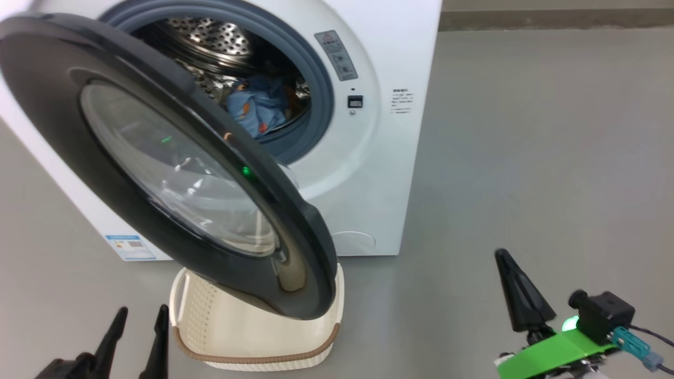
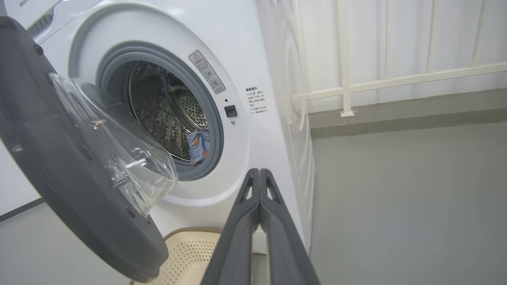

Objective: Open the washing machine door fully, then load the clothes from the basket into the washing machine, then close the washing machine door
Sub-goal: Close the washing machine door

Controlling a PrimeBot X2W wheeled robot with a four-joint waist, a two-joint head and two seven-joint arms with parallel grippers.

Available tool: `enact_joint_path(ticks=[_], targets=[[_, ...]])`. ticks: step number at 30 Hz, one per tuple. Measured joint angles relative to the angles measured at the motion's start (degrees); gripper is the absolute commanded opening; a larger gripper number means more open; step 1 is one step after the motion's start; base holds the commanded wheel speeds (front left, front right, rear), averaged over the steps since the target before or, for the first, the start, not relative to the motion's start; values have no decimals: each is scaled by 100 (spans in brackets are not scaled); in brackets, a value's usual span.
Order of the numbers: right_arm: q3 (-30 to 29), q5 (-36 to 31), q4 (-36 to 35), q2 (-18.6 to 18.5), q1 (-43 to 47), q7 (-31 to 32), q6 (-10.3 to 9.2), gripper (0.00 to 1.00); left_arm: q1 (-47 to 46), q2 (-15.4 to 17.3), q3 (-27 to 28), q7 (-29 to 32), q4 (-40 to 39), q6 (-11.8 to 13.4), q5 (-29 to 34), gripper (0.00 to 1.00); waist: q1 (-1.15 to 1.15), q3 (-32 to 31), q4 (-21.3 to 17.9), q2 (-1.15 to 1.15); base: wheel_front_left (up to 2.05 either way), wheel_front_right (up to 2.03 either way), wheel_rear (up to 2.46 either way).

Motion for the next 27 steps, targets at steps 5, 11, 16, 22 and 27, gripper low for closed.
enact_joint_path(ticks=[5, 11, 16, 22, 27], targets=[[324, 19, -433, 30, -276, 0, 0, 0, 159, -67, 0, 0, -87, 0, 11, 100, 0, -75, 189, 0, 0, 0, 0], [795, 49, -1095, 77, -717, -1, 0, 0, 173, -132, -9, 0, -236, 0, 49, 100, 0, -151, 427, 0, 0, 0, 0], [1339, 69, -1642, 131, -899, -16, 0, 0, 241, -155, -44, -1, -303, 0, 56, 100, 0, -209, 642, 0, 0, 0, 0], [2160, 79, -1860, 153, -964, -16, 0, 0, 296, -176, -53, -1, -349, 0, 58, 100, 0, -265, 904, 0, 0, 0, 0], [2639, 218, -1467, 155, -903, -16, 0, 0, 314, -194, -63, -1, -359, 0, 58, 100, 0, -287, 1103, 0, 0, 0, 0]])
